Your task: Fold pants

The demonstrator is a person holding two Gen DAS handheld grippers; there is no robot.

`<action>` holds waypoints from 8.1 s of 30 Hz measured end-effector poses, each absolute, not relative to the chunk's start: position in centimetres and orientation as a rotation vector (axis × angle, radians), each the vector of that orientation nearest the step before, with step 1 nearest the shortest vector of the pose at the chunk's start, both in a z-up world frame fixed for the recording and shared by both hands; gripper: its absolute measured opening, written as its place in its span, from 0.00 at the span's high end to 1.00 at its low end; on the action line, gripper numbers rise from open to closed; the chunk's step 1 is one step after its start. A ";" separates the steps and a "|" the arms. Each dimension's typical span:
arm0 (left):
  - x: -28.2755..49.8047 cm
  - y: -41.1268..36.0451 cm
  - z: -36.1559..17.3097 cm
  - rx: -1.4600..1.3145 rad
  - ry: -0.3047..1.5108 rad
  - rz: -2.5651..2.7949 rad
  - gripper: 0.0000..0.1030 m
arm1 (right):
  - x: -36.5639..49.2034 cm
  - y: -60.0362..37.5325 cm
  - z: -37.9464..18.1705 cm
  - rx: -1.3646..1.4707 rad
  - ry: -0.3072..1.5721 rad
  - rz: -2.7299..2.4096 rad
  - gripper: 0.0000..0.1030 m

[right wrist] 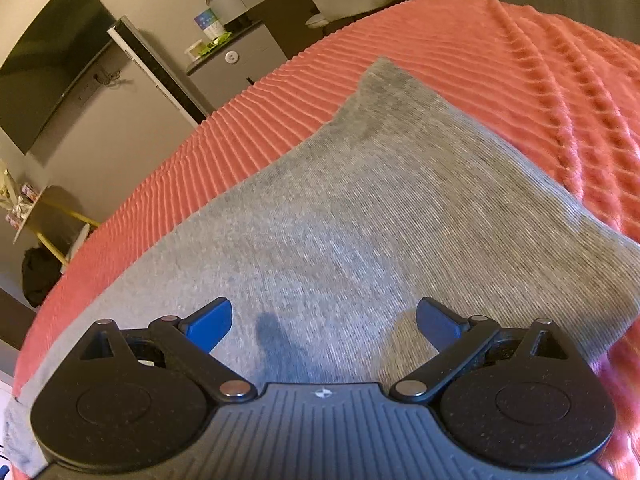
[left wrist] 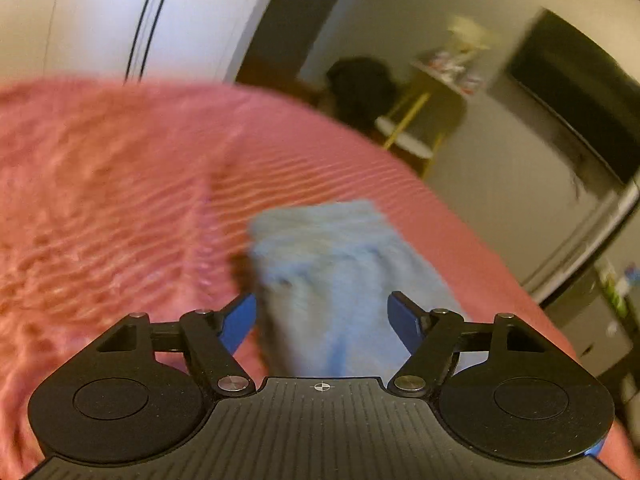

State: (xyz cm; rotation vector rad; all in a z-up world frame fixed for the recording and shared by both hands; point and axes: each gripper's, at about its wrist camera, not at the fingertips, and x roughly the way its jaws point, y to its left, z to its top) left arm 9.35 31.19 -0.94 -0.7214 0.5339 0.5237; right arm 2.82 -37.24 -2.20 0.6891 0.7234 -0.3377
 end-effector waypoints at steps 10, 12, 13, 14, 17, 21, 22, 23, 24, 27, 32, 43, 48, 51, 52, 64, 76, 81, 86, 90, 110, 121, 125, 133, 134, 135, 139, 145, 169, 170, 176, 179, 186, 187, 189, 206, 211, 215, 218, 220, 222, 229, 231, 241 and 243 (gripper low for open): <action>11.6 36.6 -4.8 -0.863 0.626 0.398 0.28 | 4.7 -35.9 -2.6 0.542 0.745 -0.392 0.04; 11.7 36.9 -5.3 -0.907 0.634 0.367 0.25 | 4.8 -35.7 -2.7 0.520 0.750 -0.393 0.04; 11.7 36.9 -5.5 -0.923 0.638 0.359 0.25 | 4.8 -35.7 -2.7 0.513 0.751 -0.391 0.04; 11.9 36.7 -5.4 -0.927 0.633 0.353 0.24 | 4.8 -35.7 -2.7 0.511 0.751 -0.389 0.04; 13.4 35.7 -5.1 -0.903 0.650 0.360 0.23 | 4.7 -35.9 -2.6 0.516 0.749 -0.387 0.04; 13.4 35.9 -4.9 -0.945 0.643 0.359 0.58 | 4.5 -35.7 -2.5 0.511 0.748 -0.387 0.04; 13.2 36.2 -4.5 -0.967 0.624 0.352 0.63 | 4.5 -35.7 -2.5 0.511 0.748 -0.387 0.04; 12.5 36.1 -3.2 -0.990 0.584 0.327 0.65 | 4.4 -35.7 -2.5 0.513 0.747 -0.387 0.04; 11.6 35.6 -1.4 -1.000 0.508 0.274 0.68 | 4.4 -35.7 -2.5 0.515 0.745 -0.388 0.04; 7.9 33.4 4.4 -0.919 0.330 0.144 0.68 | 4.4 -35.8 -2.5 0.516 0.746 -0.388 0.04; 5.7 33.7 1.8 -0.754 0.467 0.383 0.63 | 4.1 -36.3 -2.4 0.551 0.733 -0.384 0.04; 3.2 37.1 -1.2 -0.999 0.517 0.425 0.27 | 3.9 -36.5 -2.1 0.575 0.738 -0.378 0.04; 5.7 36.5 -3.0 -0.975 0.616 0.437 0.38 | 4.0 -36.3 -2.1 0.557 0.748 -0.380 0.04; 7.2 36.2 -3.1 -0.953 0.617 0.400 0.62 | 3.8 -36.5 -2.1 0.574 0.740 -0.382 0.04; 7.8 35.9 -2.8 -0.921 0.610 0.405 0.63 | 3.8 -36.5 -2.1 0.578 0.739 -0.383 0.04; 9.4 34.1 -1.4 -0.819 0.570 0.314 0.91 | 4.2 -36.2 -2.3 0.533 0.752 -0.386 0.04; 8.9 34.7 -3.2 -0.779 0.690 0.472 0.74 | 4.0 -36.4 -2.3 0.553 0.742 -0.383 0.04; 7.9 32.4 -1.8 -0.670 0.657 0.534 0.48 | 3.9 -36.5 -2.2 0.556 0.742 -0.383 0.04; 8.1 28.8 0.7 -0.520 0.675 0.468 0.45 | 3.9 -36.5 -2.1 0.556 0.744 -0.384 0.04; 9.6 25.3 0.3 -0.382 0.770 0.382 0.44 | 3.8 -36.7 -2.1 0.572 0.738 -0.383 0.04; 7.6 8.3 3.2 -0.102 0.864 0.200 0.45 | -0.3 -39.5 -1.5 0.941 0.692 -0.364 0.04; 5.0 -5.3 -2.5 -0.161 0.832 -0.090 0.30 | -6.5 -41.8 -2.2 1.302 0.591 -0.401 0.05; 3.6 -5.1 -2.3 -0.129 0.808 -0.122 0.30 | -6.8 -42.3 -3.0 1.360 0.575 -0.433 0.05; 4.2 -4.4 -2.1 -0.274 0.791 -0.191 0.24 | -5.8 -42.9 -2.9 1.314 0.593 -0.524 0.28; 4.3 -4.5 -2.2 -0.284 0.788 -0.214 0.24 | -5.5 -43.2 -2.9 1.307 0.595 -0.517 0.41; 4.4 -4.7 -2.2 -0.293 0.785 -0.242 0.24 | -4.9 -43.4 -3.0 1.289 0.613 -0.516 0.51; 4.5 -5.3 -2.4 -0.317 0.791 -0.335 0.24 | -3.0 -44.2 -3.1 1.204 0.606 -0.488 0.67; 4.5 -6.7 -2.6 -0.241 0.789 -0.351 0.21 | -2.8 -45.3 -3.7 1.221 0.626 -0.553 0.63; 4.4 -7.1 -2.9 -0.211 0.780 -0.362 0.16 | -5.7 -44.8 -2.1 1.143 0.579 -0.609 0.86; 4.4 -7.1 -2.9 -0.213 0.780 -0.362 0.16 | -5.7 -44.6 -1.9 1.123 0.571 -0.605 0.86; 4.5 -6.9 -2.8 -0.232 0.784 -0.363 0.16 | -4.9 -45.0 -2.0 1.082 0.574 -0.576 0.78; 4.6 -6.7 -2.8 -0.243 0.786 -0.365 0.16 | -4.2 -45.4 -2.8 1.108 0.566 -0.563 0.79; 4.7 -3.8 -2.0 -0.412 0.793 -0.306 0.18 | -2.6 -42.5 1.2 0.784 0.561 -0.539 0.91; 4.7 -3.2 -1.8 -0.428 0.787 -0.285 0.18 | -2.0 -41.2 2.6 0.686 0.557 -0.520 0.91; 4.8 -2.2 -1.3 -0.454 0.768 -0.238 0.18 | -0.4 -38.0 5.2 0.506 0.533 -0.451 0.92; 6.3 0.6 -1.5 -0.605 0.775 -0.319 0.18 | 5.4 -16.5 1.7 0.240 0.831 0.335 0.64; 9.5 -1.7 -1.8 -0.601 0.892 -0.468 0.18 | 2.9 -24.7 2.8 0.504 0.748 0.157 0.34; 12.6 -4.5 -2.2 -0.561 0.999 -0.553 0.18 | 1.6 -28.9 1.3 0.733 0.707 0.088 0.34; 15.1 -6.7 -3.6 -0.562 1.110 -0.542 0.20 | 1.4 -29.7 0.3 0.835 0.674 0.079 0.33; 16.0 -7.5 -4.1 -0.637 1.142 -0.562 0.33 | 1.8 -30.1 0.1 0.863 0.650 0.092 0.32; 16.6 -8.0 -4.8 -0.700 1.187 -0.561 0.70 | 2.1 -30.6 0.1 0.886 0.612 0.106 0.27; 14.8 -7.3 -2.3 -0.653 1.054 -0.547 0.85 | 1.7 -33.0 -0.6 0.997 0.517 0.096 0.21; 13.8 -5.5 -0.6 -0.619 0.997 -0.520 0.85 | 1.8 -33.5 -0.9 1.010 0.514 0.089 0.20; 10.3 2.0 -1.5 -0.414 1.007 -0.295 0.72 | 3.7 -30.9 -0.5 0.926 0.582 0.156 0.20; 10.9 2.3 -1.1 -0.466 0.974 -0.311 0.59 | 3.8 -30.2 -0.3 0.880 0.603 0.162 0.21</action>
